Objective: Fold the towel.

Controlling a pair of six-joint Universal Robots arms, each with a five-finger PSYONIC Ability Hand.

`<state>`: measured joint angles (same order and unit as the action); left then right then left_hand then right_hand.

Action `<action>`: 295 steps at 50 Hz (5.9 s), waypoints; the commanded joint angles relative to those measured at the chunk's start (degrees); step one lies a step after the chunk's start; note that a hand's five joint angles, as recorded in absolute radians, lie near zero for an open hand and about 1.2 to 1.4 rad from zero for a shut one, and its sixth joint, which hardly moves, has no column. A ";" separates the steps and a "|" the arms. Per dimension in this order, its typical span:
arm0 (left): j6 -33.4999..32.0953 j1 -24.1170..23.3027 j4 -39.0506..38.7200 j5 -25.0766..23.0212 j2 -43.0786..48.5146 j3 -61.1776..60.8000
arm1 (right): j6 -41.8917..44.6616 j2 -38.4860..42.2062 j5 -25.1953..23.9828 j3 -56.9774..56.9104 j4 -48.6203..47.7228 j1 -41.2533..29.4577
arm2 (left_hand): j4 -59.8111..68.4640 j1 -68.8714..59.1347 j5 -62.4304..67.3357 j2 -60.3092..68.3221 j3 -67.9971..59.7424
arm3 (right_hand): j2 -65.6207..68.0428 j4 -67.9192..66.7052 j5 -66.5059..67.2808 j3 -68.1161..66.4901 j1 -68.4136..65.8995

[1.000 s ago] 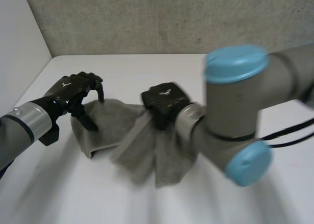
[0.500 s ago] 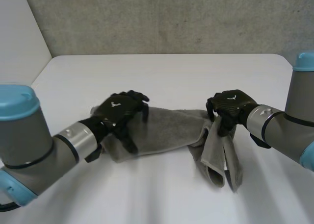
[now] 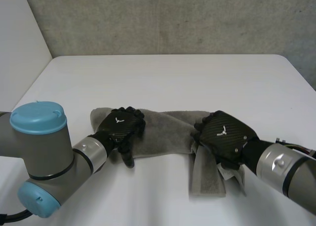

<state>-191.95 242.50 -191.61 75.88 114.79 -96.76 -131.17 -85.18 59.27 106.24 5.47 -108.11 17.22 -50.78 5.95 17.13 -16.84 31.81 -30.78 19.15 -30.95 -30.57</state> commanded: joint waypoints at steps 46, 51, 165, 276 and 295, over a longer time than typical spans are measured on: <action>-0.01 -0.71 -1.75 2.78 10.54 7.73 | -54.64 19.00 19.75 -11.40 -18.92 24.71 | -1.28 34.85 -0.02 -1.19 0.91 | 45.25 -46.28 47.91 -46.11 -46.49; -0.09 -0.27 -0.79 2.78 10.02 7.56 | -45.44 16.02 17.73 -11.67 -15.85 23.92 | -0.95 34.51 0.32 -0.86 0.57 | -21.81 20.78 -19.15 20.95 20.57; -7.48 2.02 0.18 4.98 11.33 10.02 | -36.35 33.68 20.89 -34.61 -7.67 24.80 | 10.82 22.74 12.09 10.92 -11.20 | 48.19 -49.22 50.85 -49.05 -49.43; -8.62 10.72 -1.92 -8.82 4.04 -2.73 | -11.13 8.80 2.78 -16.50 12.72 22.77 | 53.24 -19.67 54.50 53.33 -53.61 | 48.19 -49.22 50.85 -49.05 -49.43; -7.92 10.63 -3.49 -1.98 8.70 32.47 | -13.14 12.41 2.61 -30.10 -22.44 13.90 | 62.78 -29.22 64.05 62.87 -63.16 | 48.19 -49.22 50.85 -49.05 -49.43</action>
<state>-200.41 253.09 -193.55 69.18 122.53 -80.75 -142.41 -73.11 61.74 82.81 4.23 -90.71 77.72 -77.75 68.20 77.72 -78.84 76.26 -76.98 66.61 -77.00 -76.13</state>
